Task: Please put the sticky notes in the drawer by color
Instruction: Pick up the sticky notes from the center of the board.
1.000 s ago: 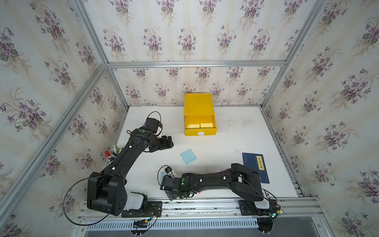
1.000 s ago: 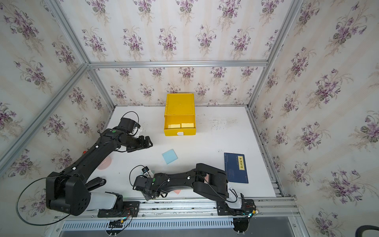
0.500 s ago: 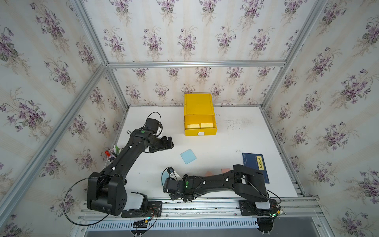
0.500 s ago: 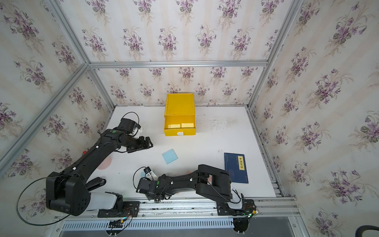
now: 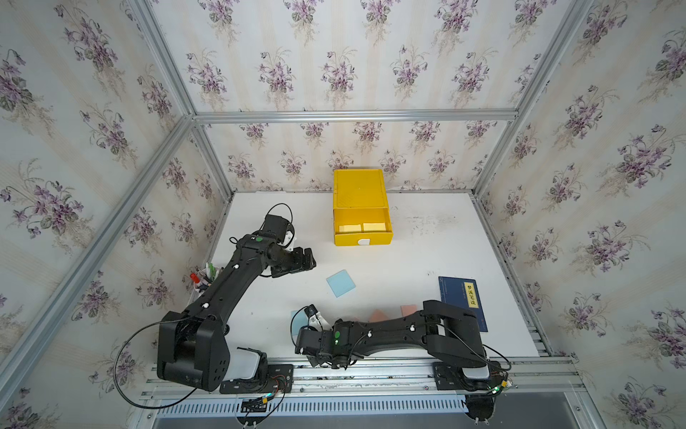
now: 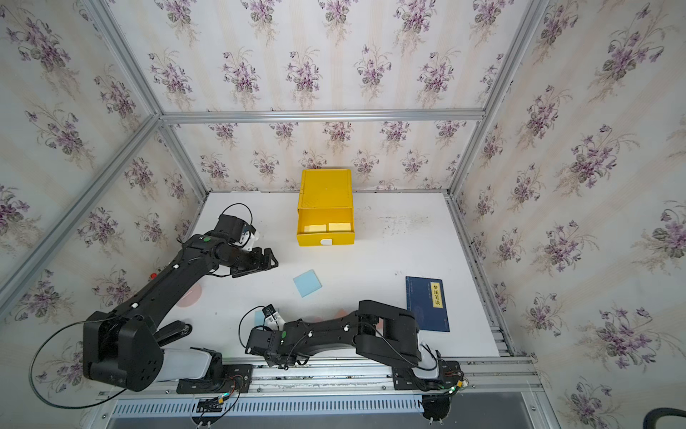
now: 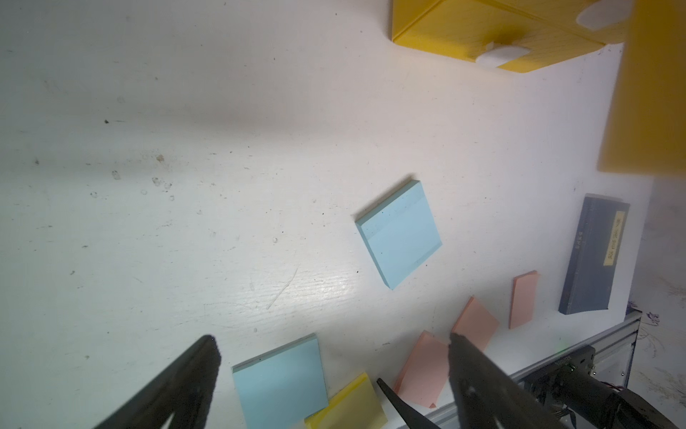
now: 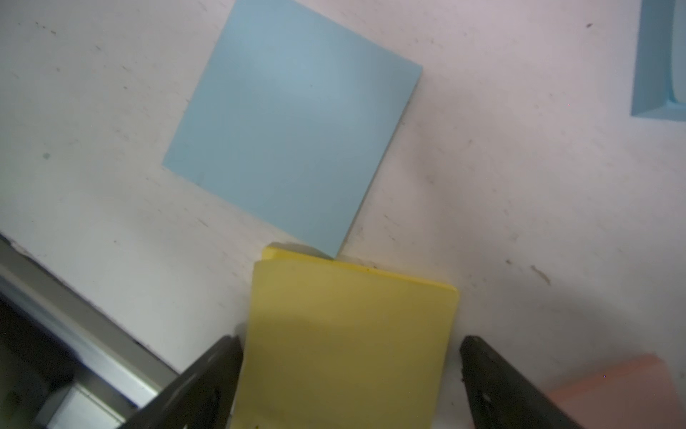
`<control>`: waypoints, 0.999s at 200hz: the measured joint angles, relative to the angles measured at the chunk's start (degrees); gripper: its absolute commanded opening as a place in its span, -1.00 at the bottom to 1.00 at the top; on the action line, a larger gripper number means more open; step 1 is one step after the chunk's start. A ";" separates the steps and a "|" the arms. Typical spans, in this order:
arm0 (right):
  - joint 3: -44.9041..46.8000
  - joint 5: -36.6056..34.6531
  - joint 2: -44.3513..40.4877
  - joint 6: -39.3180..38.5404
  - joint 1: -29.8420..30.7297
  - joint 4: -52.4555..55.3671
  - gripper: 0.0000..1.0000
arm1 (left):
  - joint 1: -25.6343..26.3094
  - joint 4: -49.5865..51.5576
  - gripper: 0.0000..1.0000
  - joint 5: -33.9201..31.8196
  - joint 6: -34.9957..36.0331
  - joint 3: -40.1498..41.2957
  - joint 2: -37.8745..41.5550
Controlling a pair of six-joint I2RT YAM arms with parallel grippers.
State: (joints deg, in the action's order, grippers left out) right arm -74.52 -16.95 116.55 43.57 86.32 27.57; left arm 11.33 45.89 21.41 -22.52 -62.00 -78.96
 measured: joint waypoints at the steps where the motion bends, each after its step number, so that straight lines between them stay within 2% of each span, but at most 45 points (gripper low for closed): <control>1: -0.02 0.00 0.00 0.00 0.02 0.02 0.75 | 0.00 -0.02 0.89 0.00 0.00 0.00 0.00; 19: -0.42 0.07 0.44 0.13 0.24 0.17 0.61 | -0.02 -0.24 0.89 0.24 0.00 0.00 0.00; 43: -0.37 0.31 0.76 -1.14 0.44 -1.05 0.31 | 0.00 -0.24 0.89 0.37 0.00 0.00 0.00; 78: 1.27 0.17 -0.74 -2.67 0.24 -3.43 0.26 | -0.02 -0.44 0.89 1.16 0.00 0.00 0.00; 108: 2.60 6.19 -5.62 -3.28 -2.27 2.60 0.19 | 0.00 -0.63 0.88 2.36 -0.02 -0.02 0.00; 131: 3.89 9.07 -12.41 -4.42 -6.08 3.89 0.18 | 0.04 -0.68 0.88 3.82 -0.04 -0.68 0.00; 200: 6.73 10.97 -28.79 -8.50 -18.78 3.78 0.22 | 0.33 -1.11 0.88 5.42 -0.11 -4.42 -0.39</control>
State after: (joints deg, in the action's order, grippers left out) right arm -67.79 -5.98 87.77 35.07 67.55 31.35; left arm 11.66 44.77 26.83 -22.63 -66.41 -79.35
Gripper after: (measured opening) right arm 0.605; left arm 0.941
